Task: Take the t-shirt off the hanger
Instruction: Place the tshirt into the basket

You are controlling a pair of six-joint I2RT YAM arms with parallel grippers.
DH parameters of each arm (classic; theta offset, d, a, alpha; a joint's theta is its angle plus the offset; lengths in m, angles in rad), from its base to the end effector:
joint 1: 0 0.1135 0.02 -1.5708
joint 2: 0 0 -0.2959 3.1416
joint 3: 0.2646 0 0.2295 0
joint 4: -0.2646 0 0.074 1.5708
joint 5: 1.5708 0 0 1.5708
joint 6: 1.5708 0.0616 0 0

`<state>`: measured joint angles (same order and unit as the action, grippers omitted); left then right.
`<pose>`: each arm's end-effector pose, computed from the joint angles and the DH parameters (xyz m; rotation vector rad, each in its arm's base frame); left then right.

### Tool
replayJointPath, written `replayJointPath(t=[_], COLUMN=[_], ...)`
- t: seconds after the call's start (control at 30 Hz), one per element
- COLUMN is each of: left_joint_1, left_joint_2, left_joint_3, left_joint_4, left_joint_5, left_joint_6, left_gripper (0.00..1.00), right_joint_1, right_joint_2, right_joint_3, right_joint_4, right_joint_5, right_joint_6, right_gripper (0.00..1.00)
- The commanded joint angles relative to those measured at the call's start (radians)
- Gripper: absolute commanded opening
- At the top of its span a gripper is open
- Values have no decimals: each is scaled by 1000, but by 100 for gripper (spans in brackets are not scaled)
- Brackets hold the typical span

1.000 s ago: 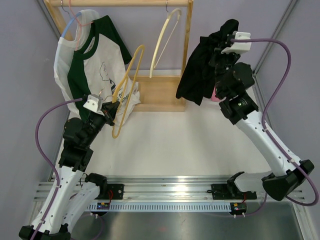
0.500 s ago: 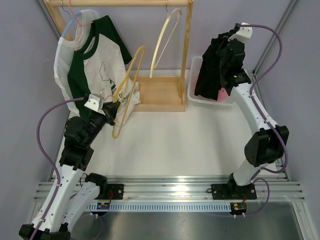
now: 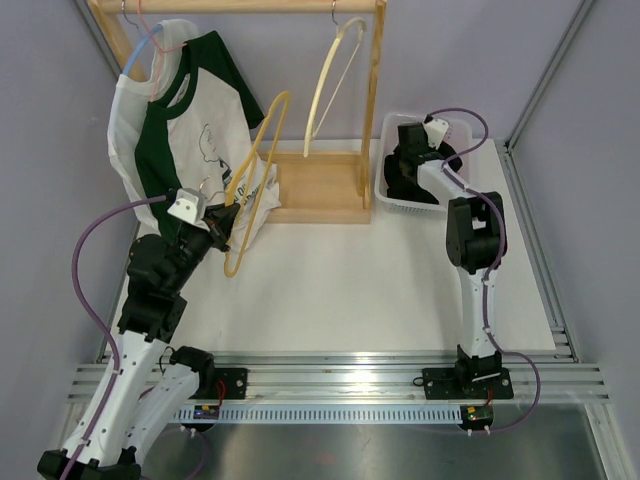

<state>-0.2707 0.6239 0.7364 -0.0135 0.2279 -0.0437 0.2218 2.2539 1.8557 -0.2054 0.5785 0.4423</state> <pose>0.1182 -0.0473 0.3841 0.3527 1.4461 -0.4222 0.5319 0.0854 0.2412 0.5437 2.0012 -0.2257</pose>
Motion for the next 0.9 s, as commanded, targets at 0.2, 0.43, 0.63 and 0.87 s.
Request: replayJointPath(t=[0.2,0.43,0.63,0.87], left_joint_1=[2,2,2,2], left_joint_2=[23,14,25,46], left_joint_3=[37,32,34,57], left_joint_4=[64,67,66,46], left_joint_5=[1,4,-7,-39], left_joint_6=[15,16,19,24], left_gripper=[0,0,0,0], right_joint_1=[-50,-47,-29,-9], right_joint_2=[47,-86,-224,-355], right_joint_3=[68,14,-52,-174], right_joint_4=[-69,-22,34,121], right_joint_5=[-118,-161,-187,-236], right_joint_6=[110,16,-43,-131], right_gripper=[20,54,73,97])
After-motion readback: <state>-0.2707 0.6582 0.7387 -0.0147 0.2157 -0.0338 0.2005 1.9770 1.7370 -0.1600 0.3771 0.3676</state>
